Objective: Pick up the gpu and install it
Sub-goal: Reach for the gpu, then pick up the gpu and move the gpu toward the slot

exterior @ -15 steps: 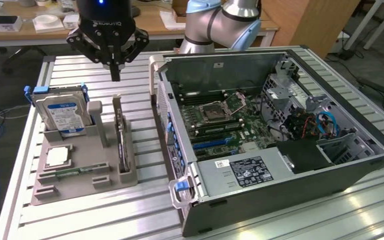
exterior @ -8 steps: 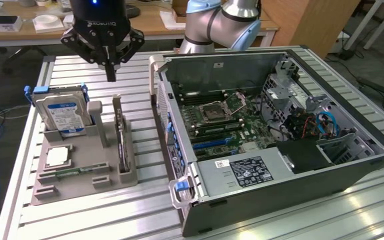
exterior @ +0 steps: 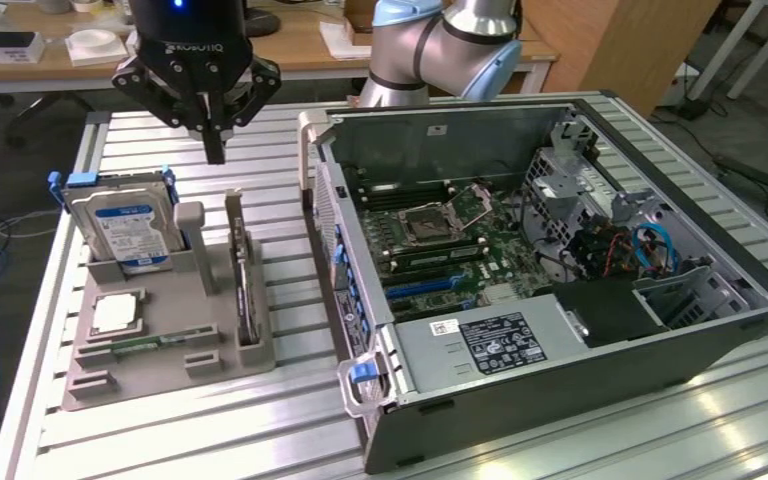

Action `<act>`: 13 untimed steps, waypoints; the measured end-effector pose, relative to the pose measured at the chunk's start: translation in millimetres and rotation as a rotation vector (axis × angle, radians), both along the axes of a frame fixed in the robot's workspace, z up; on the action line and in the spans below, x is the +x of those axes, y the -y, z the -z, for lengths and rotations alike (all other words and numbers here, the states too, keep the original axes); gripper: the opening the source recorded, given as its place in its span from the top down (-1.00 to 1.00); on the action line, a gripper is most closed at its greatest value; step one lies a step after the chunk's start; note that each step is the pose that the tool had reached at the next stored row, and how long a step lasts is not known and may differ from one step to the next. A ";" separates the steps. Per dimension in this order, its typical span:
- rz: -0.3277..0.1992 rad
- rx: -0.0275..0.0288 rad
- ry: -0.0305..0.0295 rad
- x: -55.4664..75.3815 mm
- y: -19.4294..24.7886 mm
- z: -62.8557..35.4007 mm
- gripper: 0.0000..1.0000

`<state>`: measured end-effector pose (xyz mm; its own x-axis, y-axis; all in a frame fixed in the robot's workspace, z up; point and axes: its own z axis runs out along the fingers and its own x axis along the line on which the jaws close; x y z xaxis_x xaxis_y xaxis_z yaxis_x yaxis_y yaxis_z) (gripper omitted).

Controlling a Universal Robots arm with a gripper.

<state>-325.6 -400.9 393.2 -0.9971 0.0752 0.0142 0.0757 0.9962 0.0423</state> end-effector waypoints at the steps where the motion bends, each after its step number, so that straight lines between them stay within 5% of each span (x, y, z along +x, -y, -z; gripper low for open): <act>1: 0.000 0.0000 -0.0001 0.0 0.0 0.0 0.80; 13: -0.001 -0.0003 -0.0001 -0.1 2.6 0.0 0.80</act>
